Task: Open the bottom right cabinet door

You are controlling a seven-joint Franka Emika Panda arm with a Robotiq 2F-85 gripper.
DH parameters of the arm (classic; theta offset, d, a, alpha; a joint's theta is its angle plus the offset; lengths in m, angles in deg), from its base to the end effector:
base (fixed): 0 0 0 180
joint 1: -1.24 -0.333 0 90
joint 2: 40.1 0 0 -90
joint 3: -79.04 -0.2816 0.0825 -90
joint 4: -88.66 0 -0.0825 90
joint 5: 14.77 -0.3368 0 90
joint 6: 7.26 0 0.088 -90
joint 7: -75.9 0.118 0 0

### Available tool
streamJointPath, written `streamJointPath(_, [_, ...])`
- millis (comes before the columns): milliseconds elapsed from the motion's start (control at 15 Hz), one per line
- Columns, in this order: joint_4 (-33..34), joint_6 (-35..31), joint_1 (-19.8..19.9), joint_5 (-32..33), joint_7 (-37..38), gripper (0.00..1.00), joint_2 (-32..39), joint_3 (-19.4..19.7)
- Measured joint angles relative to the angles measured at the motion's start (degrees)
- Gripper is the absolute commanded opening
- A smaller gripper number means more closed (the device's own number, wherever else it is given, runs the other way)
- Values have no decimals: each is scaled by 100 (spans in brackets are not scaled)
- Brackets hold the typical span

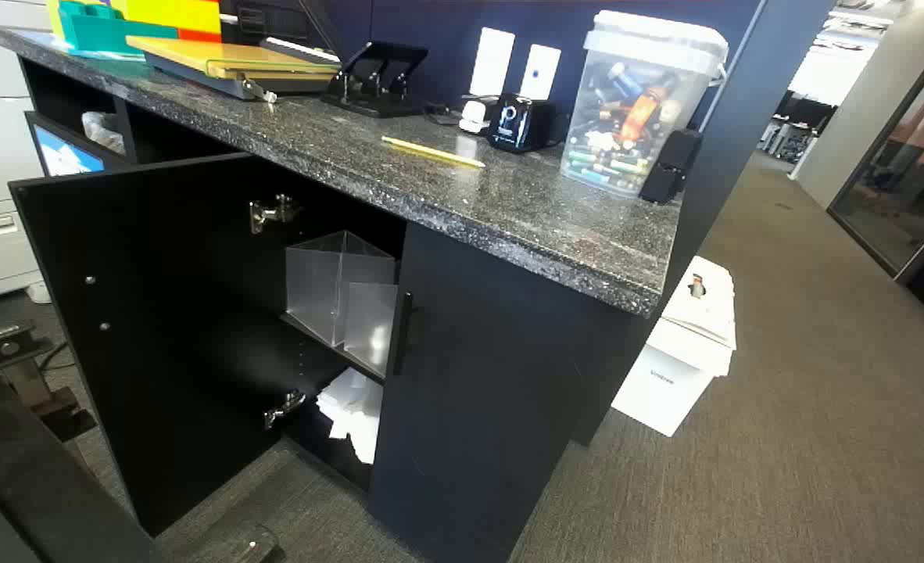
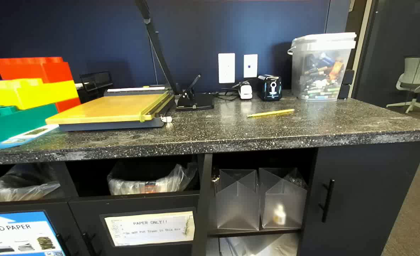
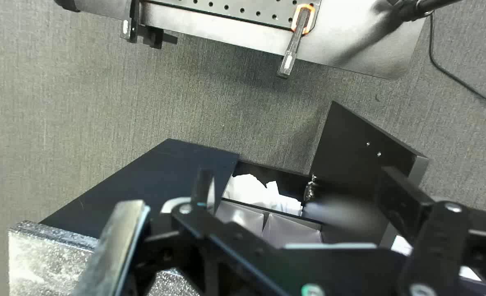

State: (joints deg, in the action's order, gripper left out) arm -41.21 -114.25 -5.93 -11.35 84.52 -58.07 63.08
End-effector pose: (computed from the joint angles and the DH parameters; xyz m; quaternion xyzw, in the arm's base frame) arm 0.3809 0.1618 0.4476 0.9881 0.1274 -0.0283 0.0809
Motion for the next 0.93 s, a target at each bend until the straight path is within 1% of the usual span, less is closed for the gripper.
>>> streamJointPath(600, [0,-34,-7,0,0,100,18,17])
streamJointPath(733, [-18,-344,6,1,0,100,217,84])
streamJointPath(933, [-193,-1396,121,-13,-34,100,935,357])
